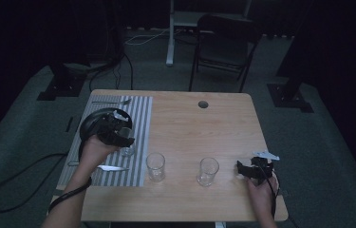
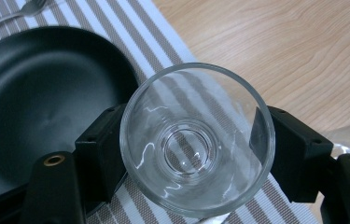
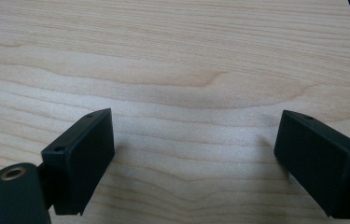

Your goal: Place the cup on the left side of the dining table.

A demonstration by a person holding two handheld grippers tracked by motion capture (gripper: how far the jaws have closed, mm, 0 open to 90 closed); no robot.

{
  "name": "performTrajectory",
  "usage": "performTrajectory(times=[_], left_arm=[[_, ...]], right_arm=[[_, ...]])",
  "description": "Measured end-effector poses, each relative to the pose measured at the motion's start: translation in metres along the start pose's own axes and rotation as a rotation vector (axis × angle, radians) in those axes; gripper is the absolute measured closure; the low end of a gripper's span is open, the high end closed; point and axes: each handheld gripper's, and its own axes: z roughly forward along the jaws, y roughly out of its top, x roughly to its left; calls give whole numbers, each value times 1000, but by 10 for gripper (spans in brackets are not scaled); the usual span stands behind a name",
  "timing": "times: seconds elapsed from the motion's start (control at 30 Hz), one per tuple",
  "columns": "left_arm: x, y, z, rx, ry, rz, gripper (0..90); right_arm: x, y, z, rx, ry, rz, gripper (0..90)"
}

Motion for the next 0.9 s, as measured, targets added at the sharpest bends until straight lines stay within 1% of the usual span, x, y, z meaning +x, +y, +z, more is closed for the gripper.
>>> performTrajectory(times=[0.1,0.17,0.23,0.33,0.4,0.5,0.57,0.6,0.63,0.67,0.7,0.73,0.77,0.8,0.87,0.9], left_arm=[[3,-6,2,2,13,-13,288],[6,-8,4,13,10,-25,288],[8,-12,6,17,6,-23,288],[10,-17,10,21,6,-31,288],[12,-21,11,-3,4,-48,287],[12,-25,12,-40,9,-59,286],[11,-27,13,-54,10,-87,283],[11,-27,14,-53,7,-99,281],[11,-27,16,-45,0,-100,253],[9,-28,17,-38,15,-91,172],[6,-29,19,-37,50,-72,146],[5,-30,20,-40,70,-63,144],[5,-30,20,-37,55,-71,143],[5,-31,20,-47,42,-84,143],[6,-34,20,-85,41,-109,143],[7,-36,19,-102,35,-120,143]], right_arm=[[0,0,0,0,0,0,116],[0,0,0,0,0,0,116],[0,0,0,0,0,0,116],[0,0,0,0,0,0,116],[0,0,0,0,0,0,116],[0,0,0,0,0,0,116],[0,0,0,0,0,0,116],[0,0,0,0,0,0,116],[0,0,0,0,0,0,116],[0,0,0,0,0,0,116],[0,0,0,0,0,0,116],[0,0,0,0,0,0,116],[0,0,0,0,0,0,116],[0,0,0,0,0,0,116],[0,0,0,0,0,0,116],[0,0,0,0,0,0,116]])
